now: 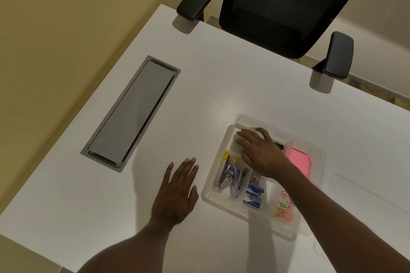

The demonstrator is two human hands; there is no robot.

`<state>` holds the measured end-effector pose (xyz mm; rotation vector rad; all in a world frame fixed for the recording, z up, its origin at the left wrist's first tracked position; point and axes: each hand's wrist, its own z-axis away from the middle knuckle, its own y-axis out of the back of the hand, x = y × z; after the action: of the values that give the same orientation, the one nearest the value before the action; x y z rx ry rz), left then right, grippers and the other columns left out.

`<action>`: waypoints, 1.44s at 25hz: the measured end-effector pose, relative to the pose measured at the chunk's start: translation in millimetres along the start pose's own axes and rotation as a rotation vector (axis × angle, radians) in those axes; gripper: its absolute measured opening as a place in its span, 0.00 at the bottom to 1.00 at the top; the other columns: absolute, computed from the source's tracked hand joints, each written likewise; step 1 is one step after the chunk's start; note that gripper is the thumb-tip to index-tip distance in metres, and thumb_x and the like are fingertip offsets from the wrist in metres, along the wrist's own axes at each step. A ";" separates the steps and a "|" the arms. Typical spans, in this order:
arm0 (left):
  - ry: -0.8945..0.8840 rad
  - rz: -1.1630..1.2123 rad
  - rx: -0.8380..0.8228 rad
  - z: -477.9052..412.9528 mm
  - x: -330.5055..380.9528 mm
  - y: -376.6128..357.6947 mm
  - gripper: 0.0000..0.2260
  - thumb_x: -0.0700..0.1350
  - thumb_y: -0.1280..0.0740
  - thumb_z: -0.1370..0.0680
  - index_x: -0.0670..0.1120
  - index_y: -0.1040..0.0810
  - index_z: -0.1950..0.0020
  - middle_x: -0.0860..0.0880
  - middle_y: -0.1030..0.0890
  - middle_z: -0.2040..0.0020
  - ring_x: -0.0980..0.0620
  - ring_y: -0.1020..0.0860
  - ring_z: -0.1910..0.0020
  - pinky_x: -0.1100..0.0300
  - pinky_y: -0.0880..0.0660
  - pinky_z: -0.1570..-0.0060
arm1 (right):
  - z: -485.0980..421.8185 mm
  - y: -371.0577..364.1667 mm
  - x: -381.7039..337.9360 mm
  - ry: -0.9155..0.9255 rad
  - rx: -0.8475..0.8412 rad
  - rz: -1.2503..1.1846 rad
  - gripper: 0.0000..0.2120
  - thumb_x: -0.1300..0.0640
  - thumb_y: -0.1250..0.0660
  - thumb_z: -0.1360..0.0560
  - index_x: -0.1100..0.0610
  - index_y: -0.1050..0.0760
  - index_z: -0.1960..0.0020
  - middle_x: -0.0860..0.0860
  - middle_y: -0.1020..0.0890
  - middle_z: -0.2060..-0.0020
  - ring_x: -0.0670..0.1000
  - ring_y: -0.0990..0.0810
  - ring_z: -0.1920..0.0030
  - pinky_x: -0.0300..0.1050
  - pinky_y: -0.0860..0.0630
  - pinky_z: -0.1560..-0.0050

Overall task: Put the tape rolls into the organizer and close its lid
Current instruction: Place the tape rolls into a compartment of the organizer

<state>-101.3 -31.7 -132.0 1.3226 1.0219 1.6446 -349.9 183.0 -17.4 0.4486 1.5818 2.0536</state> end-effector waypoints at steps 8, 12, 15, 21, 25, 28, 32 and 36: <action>-0.001 -0.002 -0.006 1.1 2.0 5.5 0.28 0.60 0.52 0.13 0.54 0.42 0.14 0.53 0.44 0.12 0.53 0.44 0.13 0.40 0.45 0.16 | 8.2 -14.7 -2.6 -0.064 0.040 -0.033 0.22 0.46 0.54 0.16 0.52 0.29 0.32 0.52 0.25 0.30 0.52 0.35 0.22 0.57 0.47 0.20; -0.013 0.002 -0.006 1.3 0.3 4.6 0.28 0.58 0.50 0.13 0.53 0.43 0.13 0.53 0.46 0.12 0.53 0.47 0.12 0.41 0.46 0.15 | 4.7 -14.8 -13.6 -0.212 0.040 -0.048 0.26 0.44 0.53 0.17 0.54 0.31 0.26 0.52 0.31 0.24 0.52 0.41 0.19 0.58 0.48 0.19; -0.011 -0.003 -0.006 1.6 -1.1 2.7 0.28 0.59 0.49 0.13 0.54 0.44 0.13 0.54 0.47 0.12 0.54 0.48 0.12 0.41 0.47 0.15 | 0.9 -18.4 -28.1 -0.288 0.048 -0.061 0.27 0.44 0.56 0.17 0.54 0.27 0.30 0.51 0.28 0.25 0.52 0.39 0.20 0.59 0.49 0.19; -0.018 -0.002 0.003 1.3 -1.4 1.8 0.29 0.59 0.50 0.14 0.56 0.50 0.13 0.54 0.48 0.12 0.54 0.48 0.12 0.41 0.48 0.14 | 7.5 -23.8 -34.5 -0.316 0.051 -0.043 0.32 0.41 0.62 0.16 0.55 0.34 0.24 0.53 0.34 0.21 0.52 0.45 0.18 0.60 0.52 0.19; -0.007 -0.013 0.001 1.5 -0.3 2.6 0.28 0.59 0.51 0.14 0.54 0.45 0.13 0.53 0.46 0.12 0.53 0.46 0.13 0.41 0.48 0.15 | 4.5 -25.5 -39.1 -0.426 0.061 -0.110 0.36 0.38 0.68 0.18 0.54 0.48 0.18 0.52 0.49 0.17 0.51 0.55 0.17 0.60 0.58 0.18; -0.014 -0.022 0.007 1.6 0.0 4.1 0.28 0.58 0.50 0.14 0.53 0.43 0.13 0.53 0.46 0.12 0.53 0.46 0.13 0.41 0.47 0.15 | 3.5 -28.3 -40.4 -0.467 0.034 -0.109 0.37 0.35 0.69 0.19 0.54 0.53 0.17 0.51 0.54 0.17 0.50 0.59 0.17 0.60 0.60 0.19; -0.013 -0.030 0.006 1.0 0.2 4.3 0.28 0.58 0.50 0.14 0.53 0.42 0.13 0.53 0.45 0.12 0.53 0.46 0.13 0.42 0.49 0.14 | 5.9 -34.5 -39.3 -0.497 0.041 -0.147 0.37 0.34 0.69 0.19 0.53 0.54 0.17 0.51 0.55 0.17 0.49 0.60 0.17 0.59 0.59 0.18; -0.020 -0.037 0.014 1.2 -0.2 2.9 0.29 0.58 0.47 0.14 0.53 0.43 0.13 0.54 0.47 0.12 0.54 0.49 0.12 0.44 0.52 0.13 | 7.7 -36.2 -38.1 -0.476 0.065 -0.166 0.35 0.35 0.67 0.19 0.53 0.55 0.17 0.50 0.55 0.17 0.49 0.61 0.17 0.59 0.57 0.18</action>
<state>-100.3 -32.8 -129.2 1.3191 1.0411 1.5962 -307.7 174.4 -48.5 0.7410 1.3460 1.6222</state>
